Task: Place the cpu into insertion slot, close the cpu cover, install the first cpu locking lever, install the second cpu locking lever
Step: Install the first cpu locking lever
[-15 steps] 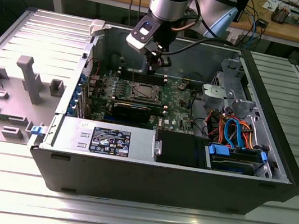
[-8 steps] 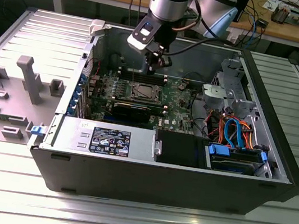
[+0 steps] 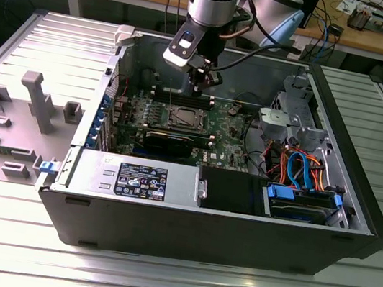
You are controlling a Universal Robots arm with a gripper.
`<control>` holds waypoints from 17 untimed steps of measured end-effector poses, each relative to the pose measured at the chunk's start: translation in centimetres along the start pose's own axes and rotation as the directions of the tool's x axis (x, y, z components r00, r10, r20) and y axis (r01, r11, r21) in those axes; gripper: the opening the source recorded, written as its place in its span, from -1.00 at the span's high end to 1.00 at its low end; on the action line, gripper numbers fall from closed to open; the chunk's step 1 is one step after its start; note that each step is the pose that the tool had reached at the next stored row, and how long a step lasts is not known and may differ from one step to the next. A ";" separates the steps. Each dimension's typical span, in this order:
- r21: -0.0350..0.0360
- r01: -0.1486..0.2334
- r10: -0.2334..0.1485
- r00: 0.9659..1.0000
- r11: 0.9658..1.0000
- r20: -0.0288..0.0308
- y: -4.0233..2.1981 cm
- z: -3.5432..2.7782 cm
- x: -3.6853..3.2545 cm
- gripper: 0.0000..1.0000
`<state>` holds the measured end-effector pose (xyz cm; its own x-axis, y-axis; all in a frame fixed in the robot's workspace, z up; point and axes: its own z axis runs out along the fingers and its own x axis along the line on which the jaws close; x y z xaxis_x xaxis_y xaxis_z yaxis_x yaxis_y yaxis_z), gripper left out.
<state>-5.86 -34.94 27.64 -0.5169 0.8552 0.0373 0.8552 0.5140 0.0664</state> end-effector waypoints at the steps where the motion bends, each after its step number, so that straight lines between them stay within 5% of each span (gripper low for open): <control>1: 0.000 0.000 0.000 1.000 1.000 0.000 0.00 0.00 0.00 0.79; 12: 0.000 0.004 -0.004 1.000 1.000 0.000 -0.01 -0.01 0.00 0.79; 17: 0.001 0.047 -0.047 0.999 0.999 -0.003 -0.01 -0.01 0.00 0.79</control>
<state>-5.87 -34.94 27.65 -0.5567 0.8299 0.0370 0.8300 0.5538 0.0666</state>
